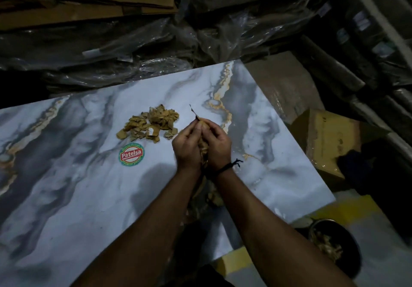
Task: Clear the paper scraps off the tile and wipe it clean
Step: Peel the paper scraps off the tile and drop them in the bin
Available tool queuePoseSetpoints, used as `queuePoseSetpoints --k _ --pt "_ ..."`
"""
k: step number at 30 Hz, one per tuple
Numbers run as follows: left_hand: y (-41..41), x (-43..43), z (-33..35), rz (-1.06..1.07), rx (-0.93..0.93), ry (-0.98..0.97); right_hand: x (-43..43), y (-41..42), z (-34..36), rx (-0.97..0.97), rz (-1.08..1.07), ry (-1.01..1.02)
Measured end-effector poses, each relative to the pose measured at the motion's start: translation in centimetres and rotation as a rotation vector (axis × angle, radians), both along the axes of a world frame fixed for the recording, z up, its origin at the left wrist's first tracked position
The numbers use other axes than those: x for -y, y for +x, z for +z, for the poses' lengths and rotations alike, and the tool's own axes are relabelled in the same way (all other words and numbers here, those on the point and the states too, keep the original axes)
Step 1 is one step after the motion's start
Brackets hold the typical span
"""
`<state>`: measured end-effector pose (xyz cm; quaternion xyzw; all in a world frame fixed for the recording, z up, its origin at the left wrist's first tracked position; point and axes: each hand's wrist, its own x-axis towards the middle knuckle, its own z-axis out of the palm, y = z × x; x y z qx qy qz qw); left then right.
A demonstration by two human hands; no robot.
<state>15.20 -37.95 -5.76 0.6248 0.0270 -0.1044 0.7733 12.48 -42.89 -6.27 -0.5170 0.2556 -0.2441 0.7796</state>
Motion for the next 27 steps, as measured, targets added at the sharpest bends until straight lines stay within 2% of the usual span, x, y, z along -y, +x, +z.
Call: queuePoseSetpoints --k 9,16,21,27 --pt "-9.0 5.1 3.5 -0.147 -0.025 -0.066 4.2 -9.4 2.4 -0.014 -0.296 0.046" --pt "-20.8 12.2 3.5 -0.461 -0.074 -0.116 10.3 -21.9 3.0 -0.048 -0.593 0.053" --pt "-30.5 17.9 2.5 -0.663 -0.055 -0.057 15.3 -32.4 2.1 -0.106 -0.802 0.032" --pt "-41.6 24.7 0.6 -0.785 -0.090 -0.068 21.6 -43.7 -1.0 -0.103 -0.945 0.166"
